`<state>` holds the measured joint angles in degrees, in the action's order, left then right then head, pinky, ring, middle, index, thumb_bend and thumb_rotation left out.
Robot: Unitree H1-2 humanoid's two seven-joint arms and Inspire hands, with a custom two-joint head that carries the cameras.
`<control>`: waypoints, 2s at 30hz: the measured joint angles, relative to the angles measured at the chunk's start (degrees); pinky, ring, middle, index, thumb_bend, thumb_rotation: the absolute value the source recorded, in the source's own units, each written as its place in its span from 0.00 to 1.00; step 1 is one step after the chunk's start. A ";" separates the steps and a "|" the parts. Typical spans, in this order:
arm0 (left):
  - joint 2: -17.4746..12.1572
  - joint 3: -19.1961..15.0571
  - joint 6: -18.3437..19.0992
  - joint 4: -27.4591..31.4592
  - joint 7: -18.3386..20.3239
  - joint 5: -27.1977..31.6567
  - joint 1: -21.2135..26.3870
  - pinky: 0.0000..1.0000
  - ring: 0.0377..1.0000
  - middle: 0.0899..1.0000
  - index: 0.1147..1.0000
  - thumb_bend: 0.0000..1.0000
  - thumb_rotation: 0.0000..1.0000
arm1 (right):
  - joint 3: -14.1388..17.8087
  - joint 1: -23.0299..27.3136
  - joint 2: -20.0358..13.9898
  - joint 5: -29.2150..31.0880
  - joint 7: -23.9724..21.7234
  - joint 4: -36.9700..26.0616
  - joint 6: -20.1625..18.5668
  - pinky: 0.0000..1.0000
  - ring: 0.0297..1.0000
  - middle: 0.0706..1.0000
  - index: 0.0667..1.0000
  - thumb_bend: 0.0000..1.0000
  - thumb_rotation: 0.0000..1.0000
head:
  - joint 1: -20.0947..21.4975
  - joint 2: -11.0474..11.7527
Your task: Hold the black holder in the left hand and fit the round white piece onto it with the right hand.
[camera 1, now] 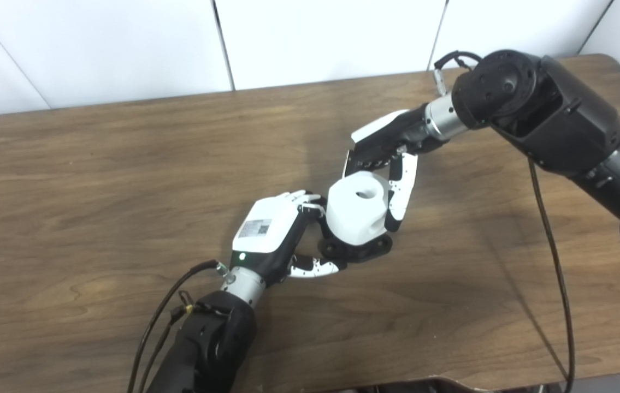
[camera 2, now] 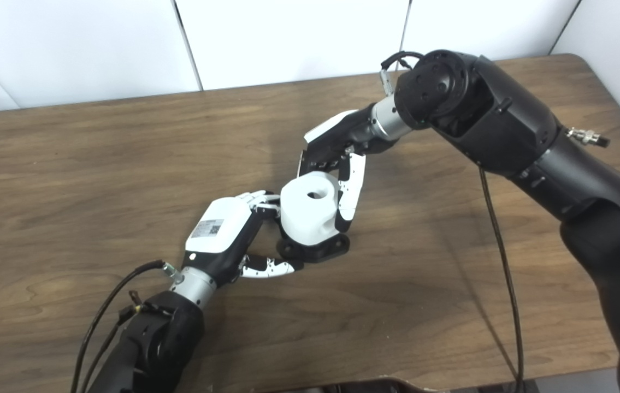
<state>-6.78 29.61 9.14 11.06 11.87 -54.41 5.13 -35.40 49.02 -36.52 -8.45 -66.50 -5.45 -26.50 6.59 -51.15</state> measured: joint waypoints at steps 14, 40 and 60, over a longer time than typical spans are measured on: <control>0.10 0.03 -0.01 -0.33 -0.01 0.02 0.47 0.87 0.89 0.81 0.42 0.51 0.05 | -0.70 0.02 0.01 0.82 -0.08 -2.26 0.00 0.93 0.85 0.79 0.45 0.51 0.14 | 0.09 0.35; 0.31 0.01 -0.05 -0.73 -0.16 0.19 0.77 0.87 0.88 0.81 0.42 0.51 0.05 | -3.67 2.66 -0.88 3.05 -0.10 -4.43 0.00 0.93 0.85 0.80 0.45 0.51 0.14 | 0.44 -0.17; 0.26 -0.02 0.08 -0.54 0.19 0.24 0.76 0.87 0.89 0.81 0.42 0.51 0.05 | -0.51 -2.05 -0.73 -2.48 -0.09 -3.86 0.00 0.92 0.84 0.78 0.45 0.51 0.14 | 0.18 -0.62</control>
<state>-6.53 29.59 9.22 10.53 12.06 -54.17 5.88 -35.91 46.98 -37.25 -10.93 -66.59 -9.31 -26.49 6.77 -51.77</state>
